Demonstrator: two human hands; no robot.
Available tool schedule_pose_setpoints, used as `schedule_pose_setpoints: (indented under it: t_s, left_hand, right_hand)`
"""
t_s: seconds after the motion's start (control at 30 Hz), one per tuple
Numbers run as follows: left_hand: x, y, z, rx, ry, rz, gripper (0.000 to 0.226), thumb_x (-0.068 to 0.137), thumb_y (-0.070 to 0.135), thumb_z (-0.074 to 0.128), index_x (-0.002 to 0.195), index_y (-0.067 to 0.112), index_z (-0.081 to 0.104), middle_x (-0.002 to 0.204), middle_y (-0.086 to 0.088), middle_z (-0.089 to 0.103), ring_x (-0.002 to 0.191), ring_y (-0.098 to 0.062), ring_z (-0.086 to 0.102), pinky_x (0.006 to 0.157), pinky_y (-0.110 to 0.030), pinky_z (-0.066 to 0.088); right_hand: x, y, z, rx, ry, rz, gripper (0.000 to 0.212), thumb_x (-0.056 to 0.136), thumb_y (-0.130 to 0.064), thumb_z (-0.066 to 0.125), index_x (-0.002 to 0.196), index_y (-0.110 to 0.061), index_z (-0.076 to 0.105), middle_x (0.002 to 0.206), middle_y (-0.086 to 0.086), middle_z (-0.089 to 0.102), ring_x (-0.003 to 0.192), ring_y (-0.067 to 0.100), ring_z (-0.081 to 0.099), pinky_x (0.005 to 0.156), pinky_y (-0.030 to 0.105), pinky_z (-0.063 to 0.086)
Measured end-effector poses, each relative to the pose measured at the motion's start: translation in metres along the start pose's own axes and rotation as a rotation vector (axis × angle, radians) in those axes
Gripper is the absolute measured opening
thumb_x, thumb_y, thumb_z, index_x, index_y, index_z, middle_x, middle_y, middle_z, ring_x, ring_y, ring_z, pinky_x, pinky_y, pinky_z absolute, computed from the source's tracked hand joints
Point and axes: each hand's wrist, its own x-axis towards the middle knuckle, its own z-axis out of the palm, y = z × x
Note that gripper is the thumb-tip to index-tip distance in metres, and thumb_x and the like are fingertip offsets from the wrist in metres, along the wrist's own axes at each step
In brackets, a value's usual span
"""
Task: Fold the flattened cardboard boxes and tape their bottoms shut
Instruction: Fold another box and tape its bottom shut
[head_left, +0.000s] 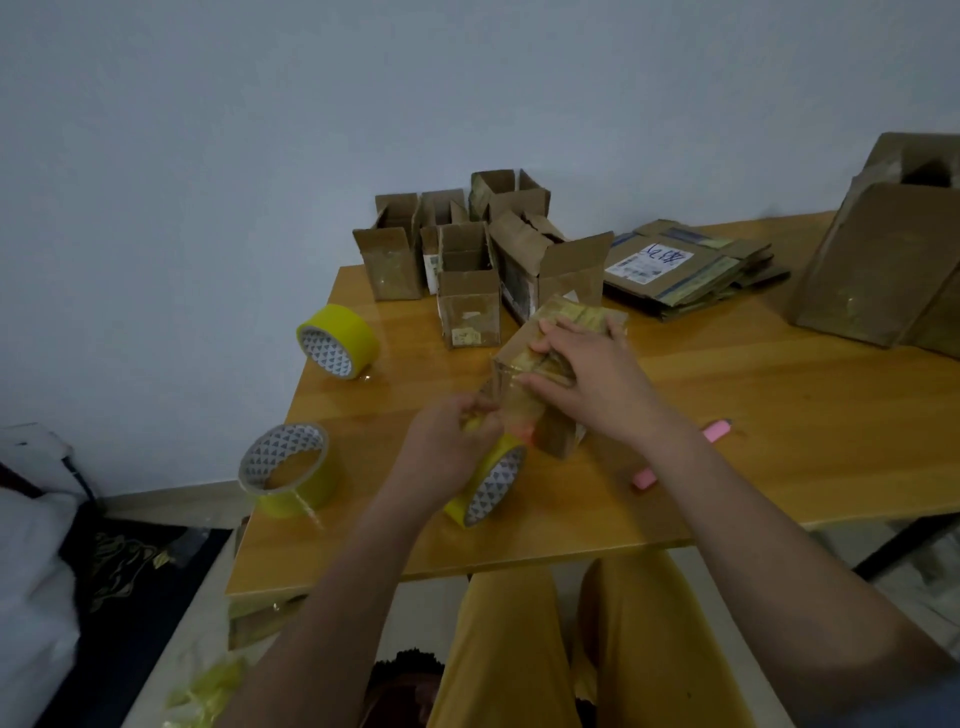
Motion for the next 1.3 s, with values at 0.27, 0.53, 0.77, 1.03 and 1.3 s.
schedule_pose_setpoints:
  t_s: [0.27, 0.53, 0.77, 1.03, 1.3]
  left_hand:
    - [0.014, 0.005, -0.001, -0.076, -0.146, -0.146, 0.019, 0.095, 0.035, 0.056, 0.096, 0.024, 0.071, 0.089, -0.005, 0.071, 0.075, -0.017, 0.062, 0.068, -0.033, 0.053]
    - [0.017, 0.008, 0.001, -0.133, -0.072, -0.166, 0.013, 0.094, 0.028, 0.061, 0.098, 0.021, 0.071, 0.086, 0.003, 0.067, 0.074, -0.010, 0.061, 0.058, -0.021, 0.044]
    - [0.020, 0.012, 0.007, -0.159, 0.033, -0.096, 0.010, 0.091, 0.018, 0.065, 0.098, 0.016, 0.072, 0.091, 0.007, 0.064, 0.074, -0.003, 0.056, 0.050, -0.008, 0.042]
    - [0.023, 0.010, 0.014, -0.211, 0.092, -0.095, 0.008, 0.093, 0.025, 0.063, 0.092, 0.021, 0.070, 0.101, -0.002, 0.065, 0.095, -0.022, 0.061, 0.077, -0.036, 0.052]
    - [0.024, 0.003, 0.015, -0.295, 0.058, -0.089, 0.013, 0.097, 0.021, 0.057, 0.086, 0.021, 0.066, 0.099, -0.006, 0.067, 0.097, -0.029, 0.064, 0.092, -0.051, 0.051]
  right_hand:
    - [-0.004, -0.004, 0.006, -0.022, 0.062, 0.007, 0.050, 0.086, -0.057, 0.061, 0.123, -0.024, 0.057, 0.150, -0.001, 0.045, 0.144, 0.018, 0.031, 0.121, 0.051, 0.001]
    - [-0.019, 0.004, -0.018, 0.504, 0.131, 0.043, 0.044, 0.088, -0.040, 0.065, 0.130, -0.026, 0.059, 0.148, -0.013, 0.044, 0.144, 0.004, 0.025, 0.120, 0.037, 0.013]
    - [-0.075, 0.078, -0.026, -0.011, -0.115, 0.447, 0.034, 0.086, -0.008, 0.062, 0.114, -0.025, 0.071, 0.090, -0.002, 0.047, 0.088, 0.019, 0.052, 0.066, 0.029, 0.041]
    - [-0.094, 0.071, -0.022, -0.297, 0.071, 0.253, 0.015, 0.088, -0.032, 0.064, 0.100, -0.026, 0.069, 0.089, -0.005, 0.061, 0.084, 0.017, 0.058, 0.060, 0.028, 0.042]
    - [-0.086, 0.015, -0.038, 1.005, 0.413, 0.027, 0.015, 0.090, -0.008, 0.058, 0.093, -0.020, 0.068, 0.084, -0.010, 0.069, 0.078, 0.010, 0.065, 0.072, 0.022, 0.054]
